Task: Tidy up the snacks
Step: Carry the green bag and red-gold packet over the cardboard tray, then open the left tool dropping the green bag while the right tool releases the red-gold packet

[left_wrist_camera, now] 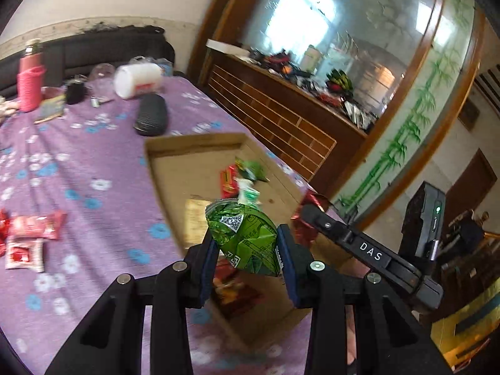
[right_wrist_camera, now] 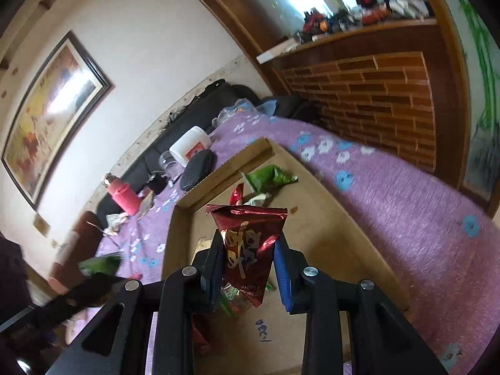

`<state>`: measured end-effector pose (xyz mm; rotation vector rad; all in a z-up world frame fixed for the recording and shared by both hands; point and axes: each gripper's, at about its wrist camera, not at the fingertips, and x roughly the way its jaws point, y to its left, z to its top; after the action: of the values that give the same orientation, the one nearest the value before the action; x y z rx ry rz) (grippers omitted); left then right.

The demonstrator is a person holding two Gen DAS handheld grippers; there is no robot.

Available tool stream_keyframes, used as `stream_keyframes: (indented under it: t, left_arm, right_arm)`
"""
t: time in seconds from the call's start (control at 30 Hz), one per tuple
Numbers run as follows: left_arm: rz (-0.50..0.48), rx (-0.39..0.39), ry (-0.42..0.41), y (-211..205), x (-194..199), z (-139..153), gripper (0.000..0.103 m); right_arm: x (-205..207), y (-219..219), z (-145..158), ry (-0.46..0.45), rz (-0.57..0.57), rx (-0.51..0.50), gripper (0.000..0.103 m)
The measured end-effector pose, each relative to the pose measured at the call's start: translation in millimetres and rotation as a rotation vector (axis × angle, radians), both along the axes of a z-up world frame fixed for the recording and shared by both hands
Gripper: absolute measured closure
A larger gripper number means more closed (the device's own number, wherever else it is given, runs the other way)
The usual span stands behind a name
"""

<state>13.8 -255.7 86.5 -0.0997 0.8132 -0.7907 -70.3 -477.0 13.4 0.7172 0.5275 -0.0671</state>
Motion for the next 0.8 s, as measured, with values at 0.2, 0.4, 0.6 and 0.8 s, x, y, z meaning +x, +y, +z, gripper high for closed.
stream_keyframes:
  t: [0.2,0.4,0.6,0.8]
  left_arm:
    - [-0.029,0.059,-0.013,-38,1,-20,0.067]
    - [-0.068,0.082,0.029,-51,4,-48,0.067]
    - [-0.093,0.092,0.028,-49,3,-57,0.067]
    - [-0.104,0.105,0.008,-52,-2,-59,0.067]
  right_arm:
    - [4,9,1,0.018,-0.006,-0.05,0.072]
    - [10,11,-5,0.064,-0.021,-0.074,0.072]
    - [15,9,-12,0.105,-0.022,-0.059,0.07]
    - [13,6,-14,0.108,-0.034,-0.051,0.07]
